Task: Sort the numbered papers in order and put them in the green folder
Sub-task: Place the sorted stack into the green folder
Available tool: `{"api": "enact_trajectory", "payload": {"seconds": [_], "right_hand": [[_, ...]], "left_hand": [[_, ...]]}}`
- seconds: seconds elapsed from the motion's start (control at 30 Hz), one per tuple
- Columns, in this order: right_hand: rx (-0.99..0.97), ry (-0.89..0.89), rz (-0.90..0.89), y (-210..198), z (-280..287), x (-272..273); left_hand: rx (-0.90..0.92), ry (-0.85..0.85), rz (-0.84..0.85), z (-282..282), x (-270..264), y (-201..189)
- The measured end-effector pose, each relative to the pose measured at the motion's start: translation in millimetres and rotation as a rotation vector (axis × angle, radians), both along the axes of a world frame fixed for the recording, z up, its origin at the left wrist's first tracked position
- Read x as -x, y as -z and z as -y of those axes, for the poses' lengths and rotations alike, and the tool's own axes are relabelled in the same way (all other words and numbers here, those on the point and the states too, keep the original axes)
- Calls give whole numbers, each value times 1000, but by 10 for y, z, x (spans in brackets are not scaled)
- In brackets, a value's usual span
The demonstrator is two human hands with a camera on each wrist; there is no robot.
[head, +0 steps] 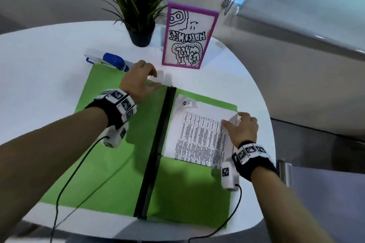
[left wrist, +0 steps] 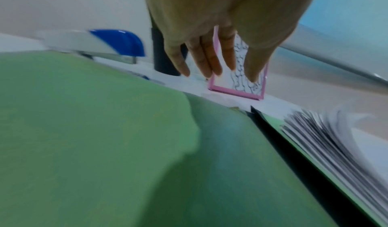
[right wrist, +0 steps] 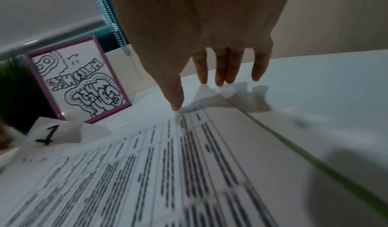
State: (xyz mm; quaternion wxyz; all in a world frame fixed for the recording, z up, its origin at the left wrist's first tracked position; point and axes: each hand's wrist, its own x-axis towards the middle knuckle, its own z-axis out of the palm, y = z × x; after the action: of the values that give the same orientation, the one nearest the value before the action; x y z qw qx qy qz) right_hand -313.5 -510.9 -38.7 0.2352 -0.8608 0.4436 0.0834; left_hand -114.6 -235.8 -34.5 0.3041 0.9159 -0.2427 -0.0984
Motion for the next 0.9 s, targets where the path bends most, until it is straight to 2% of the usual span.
{"api": "enact_trajectory", "payload": {"seconds": [0.07, 0.13, 0.17, 0.27, 0.33, 0.43, 0.5, 0.6, 0.8, 0.9], "right_hand": [[-49, 136, -64, 8, -25, 203], [-101, 239, -153, -19, -116, 351], [-126, 263, -182, -28, -176, 388], [-186, 279, -182, -16, -270, 447], [-206, 261, -169, -38, -388, 425], [-195, 244, -152, -65, -537, 299], [-124, 227, -201, -83, -673, 213], [-45, 162, -237, -95, -912, 139], [-109, 146, -142, -77, -1159, 50], [-176, 149, -79, -114, -1200, -19]], "left_hand": [[-10, -85, 68, -392, 87, -9], [-128, -234, 52, -842, 149, 37], [-211, -314, -3, -1052, 165, 4], [-400, -488, -315, -1425, 216, -33], [-441, -459, -452, -1626, 235, -59], [-474, -225, -568, -1870, 137, -118], [-372, -152, -584, -1982, 35, -246], [-112, -134, -654, -2015, -89, -600], [223, 9, -637, -1668, 5, -1408], [340, 141, -738, -1336, 244, -1530]]}}
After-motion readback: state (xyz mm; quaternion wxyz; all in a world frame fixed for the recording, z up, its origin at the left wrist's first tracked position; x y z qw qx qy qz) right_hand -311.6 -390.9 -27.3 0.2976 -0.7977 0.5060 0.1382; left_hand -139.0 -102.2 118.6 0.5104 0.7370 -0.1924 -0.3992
